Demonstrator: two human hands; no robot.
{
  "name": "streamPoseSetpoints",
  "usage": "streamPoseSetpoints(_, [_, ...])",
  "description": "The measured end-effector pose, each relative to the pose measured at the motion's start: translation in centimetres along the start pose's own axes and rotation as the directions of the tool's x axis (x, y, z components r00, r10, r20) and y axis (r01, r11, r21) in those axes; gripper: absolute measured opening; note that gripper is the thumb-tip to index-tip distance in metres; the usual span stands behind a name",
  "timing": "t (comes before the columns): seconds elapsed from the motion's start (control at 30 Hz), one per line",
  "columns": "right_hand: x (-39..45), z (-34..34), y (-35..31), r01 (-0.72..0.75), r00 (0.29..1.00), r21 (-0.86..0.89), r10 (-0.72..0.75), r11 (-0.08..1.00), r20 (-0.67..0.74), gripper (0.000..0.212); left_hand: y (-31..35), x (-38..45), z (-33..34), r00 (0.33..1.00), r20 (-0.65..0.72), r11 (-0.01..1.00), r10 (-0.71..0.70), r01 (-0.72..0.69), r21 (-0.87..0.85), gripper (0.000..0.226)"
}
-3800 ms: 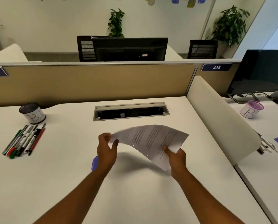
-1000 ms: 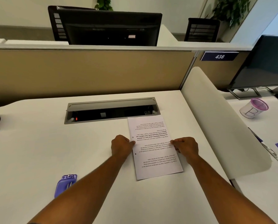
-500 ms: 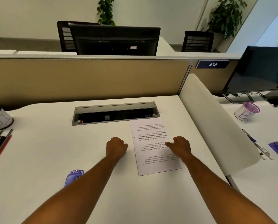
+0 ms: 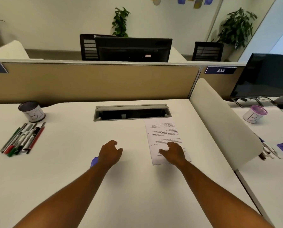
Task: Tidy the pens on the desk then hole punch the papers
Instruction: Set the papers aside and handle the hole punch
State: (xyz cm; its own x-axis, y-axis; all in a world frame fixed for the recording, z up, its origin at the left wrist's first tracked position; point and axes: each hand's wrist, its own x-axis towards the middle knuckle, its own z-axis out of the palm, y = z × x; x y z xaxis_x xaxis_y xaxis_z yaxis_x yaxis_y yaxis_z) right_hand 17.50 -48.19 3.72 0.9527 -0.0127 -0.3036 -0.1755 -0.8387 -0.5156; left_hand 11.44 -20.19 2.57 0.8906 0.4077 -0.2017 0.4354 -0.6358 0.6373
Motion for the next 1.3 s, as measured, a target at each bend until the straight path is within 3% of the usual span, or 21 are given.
streamPoseSetpoints(0.47, [-6.8, 8.3, -7.1, 0.098, 0.992, -0.033, -0.095, 0.995, 0.077, 0.072, -12.6, -3.8, -8.2, 0.998, -0.019, 0.996, -0.063, 0.064, 0.063, 0.057])
streamPoseSetpoints(0.93, [-11.8, 17.6, -14.8, 0.153, 0.971, 0.001, -0.151, 0.988, 0.187, 0.078, -25.5, -4.5, -12.6, 0.993, 0.12, 0.95, 0.013, -0.05, 0.309, 0.073])
streamPoseSetpoints(1.07, [-11.8, 19.2, -16.6, 0.142, 0.977, 0.036, -0.146, 0.989, 0.153, 0.079, -27.7, -3.7, -13.7, 0.987, 0.15, 0.942, 0.054, -0.1, 0.319, 0.079])
streamPoseSetpoints(1.2, [-11.6, 20.8, -17.9, 0.142, 0.986, 0.084, -0.149, 0.986, 0.08, 0.058, -29.1, -2.7, -14.5, 0.981, 0.156, 0.931, 0.118, -0.164, 0.326, 0.08])
streamPoseSetpoints(1.3, [-11.6, 21.6, -18.5, 0.14, 0.99, 0.107, -0.143, 0.984, 0.021, 0.054, -29.7, -2.3, -14.4, 0.974, 0.154, 0.922, 0.167, -0.21, 0.326, 0.08])
